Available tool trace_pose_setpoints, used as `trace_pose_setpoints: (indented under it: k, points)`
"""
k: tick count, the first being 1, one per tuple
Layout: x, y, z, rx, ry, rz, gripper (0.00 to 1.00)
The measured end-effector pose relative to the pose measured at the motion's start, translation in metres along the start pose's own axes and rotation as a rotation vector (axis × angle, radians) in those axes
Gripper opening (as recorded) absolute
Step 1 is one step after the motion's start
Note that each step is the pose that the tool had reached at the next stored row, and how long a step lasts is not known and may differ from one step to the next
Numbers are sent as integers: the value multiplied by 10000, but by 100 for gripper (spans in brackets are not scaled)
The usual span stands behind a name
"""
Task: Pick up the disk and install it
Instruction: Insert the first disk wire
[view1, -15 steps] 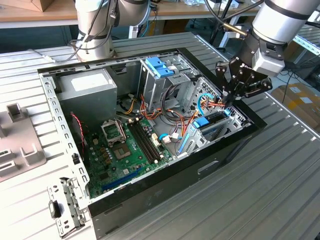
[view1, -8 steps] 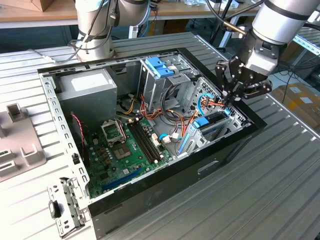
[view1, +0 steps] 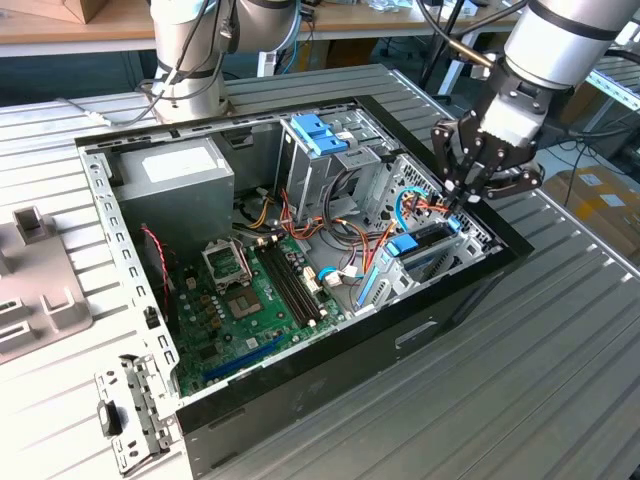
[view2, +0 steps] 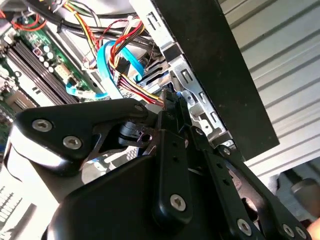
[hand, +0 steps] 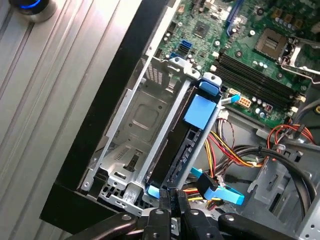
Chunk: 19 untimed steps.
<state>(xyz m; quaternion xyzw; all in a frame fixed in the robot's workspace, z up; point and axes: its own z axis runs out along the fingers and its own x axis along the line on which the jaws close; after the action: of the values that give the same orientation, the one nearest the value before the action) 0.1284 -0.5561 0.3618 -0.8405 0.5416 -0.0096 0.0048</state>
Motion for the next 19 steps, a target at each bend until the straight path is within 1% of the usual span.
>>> trace_pose_setpoints:
  k: [3, 10, 11, 14, 19]
  points:
    - [0, 0, 0, -5, 8, 454, 17]
    - [0, 0, 0, -14, 23, 1200, 17]
    - [0, 0, 0, -16, 27, 1410, 17]
    - [0, 0, 0, -19, 32, 1657, 17]
    - [0, 0, 1, -25, 41, 2193, 17]
